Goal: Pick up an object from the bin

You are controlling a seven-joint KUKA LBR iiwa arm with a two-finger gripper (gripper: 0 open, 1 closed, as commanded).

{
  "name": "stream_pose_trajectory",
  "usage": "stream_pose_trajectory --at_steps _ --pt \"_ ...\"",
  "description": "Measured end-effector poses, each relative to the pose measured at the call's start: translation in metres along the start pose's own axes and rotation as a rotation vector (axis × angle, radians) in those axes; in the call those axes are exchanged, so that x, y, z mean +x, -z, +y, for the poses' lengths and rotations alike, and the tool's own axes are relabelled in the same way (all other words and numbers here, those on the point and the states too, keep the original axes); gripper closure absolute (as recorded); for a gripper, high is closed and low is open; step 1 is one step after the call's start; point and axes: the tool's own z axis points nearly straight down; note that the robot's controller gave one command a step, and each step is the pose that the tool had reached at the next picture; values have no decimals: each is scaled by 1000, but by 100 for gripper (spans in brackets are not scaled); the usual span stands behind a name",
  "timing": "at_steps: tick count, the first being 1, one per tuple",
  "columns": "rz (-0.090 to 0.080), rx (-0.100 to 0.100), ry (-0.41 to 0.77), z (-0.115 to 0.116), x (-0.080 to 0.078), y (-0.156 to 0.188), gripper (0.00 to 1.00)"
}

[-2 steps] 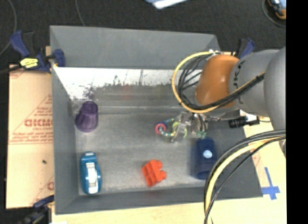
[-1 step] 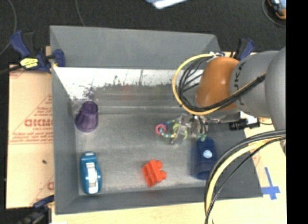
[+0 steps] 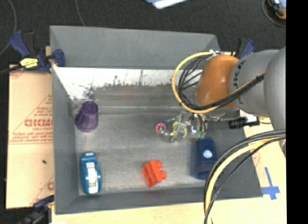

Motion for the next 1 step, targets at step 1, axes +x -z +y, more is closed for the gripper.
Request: stream_pose_trajectory --at_steps 1 --pt "-2 1 -90 -33 -7 0 100"
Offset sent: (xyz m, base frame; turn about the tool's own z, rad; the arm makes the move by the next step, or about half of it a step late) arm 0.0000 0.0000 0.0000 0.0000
